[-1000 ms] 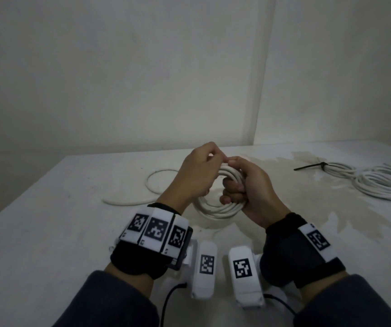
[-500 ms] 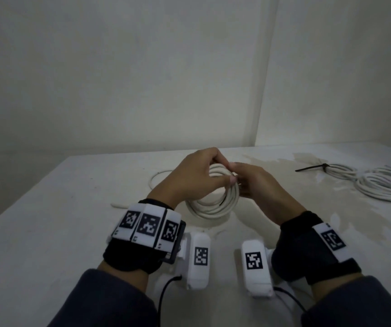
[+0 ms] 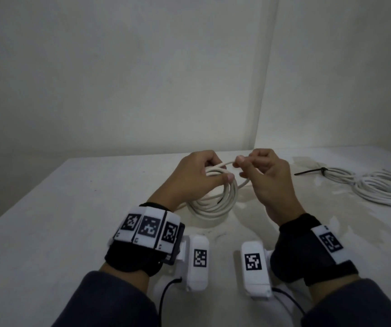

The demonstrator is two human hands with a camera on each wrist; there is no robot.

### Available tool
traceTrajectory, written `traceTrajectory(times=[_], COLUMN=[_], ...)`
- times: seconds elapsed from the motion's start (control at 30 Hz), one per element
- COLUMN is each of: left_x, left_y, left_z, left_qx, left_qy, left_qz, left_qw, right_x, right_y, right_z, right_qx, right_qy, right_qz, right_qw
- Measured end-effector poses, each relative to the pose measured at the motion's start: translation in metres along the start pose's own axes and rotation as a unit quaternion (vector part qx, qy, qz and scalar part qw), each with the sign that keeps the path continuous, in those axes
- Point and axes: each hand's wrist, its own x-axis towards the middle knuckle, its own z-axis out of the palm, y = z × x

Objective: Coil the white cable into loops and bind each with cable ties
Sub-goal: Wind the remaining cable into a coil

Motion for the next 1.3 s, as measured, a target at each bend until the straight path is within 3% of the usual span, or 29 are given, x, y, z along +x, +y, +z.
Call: traceTrajectory(times=[0.13,0.37,0.73,0.9,1.0,1.1,1.3], left_x=[0.0,0.002,0.002,0.002,0.001,0.001,0.005], left_y=[0.003,0.003,0.006,0.004,0.005,0.006,0.005], left_z=[-0.008,-0.019,-0.012,-0.015,-0.014,-0.011,0.006], left_qx=[-0.057,-0.159,-0.197,-0.237,-0.28,-0.303,-0.307], left_qy=[0.028,0.113,0.154,0.139,0.12,0.118,0.168], left_qz=[0.011,0.006,0.037,0.014,0.007,0.001,-0.041], left_qw=[0.998,0.981,0.967,0.961,0.952,0.946,0.936], right_x=[-0.003,-0.005,-0.003,-0.002,-0.002,0.0,-0.006], right_y=[-0.003,0.001,-0.003,0.0,0.004,0.007,-0.001], right_z=[0.003,0.0,-0.004,-0.004,-0.004,-0.005,0.006], right_qx=[0.095,0.224,0.214,0.292,0.276,0.267,0.439], right_qy=[-0.043,-0.113,-0.132,-0.169,-0.237,-0.254,-0.263], right_qz=[0.038,0.199,0.226,0.276,0.26,0.217,0.239], right_qw=[0.994,0.947,0.941,0.9,0.894,0.904,0.825])
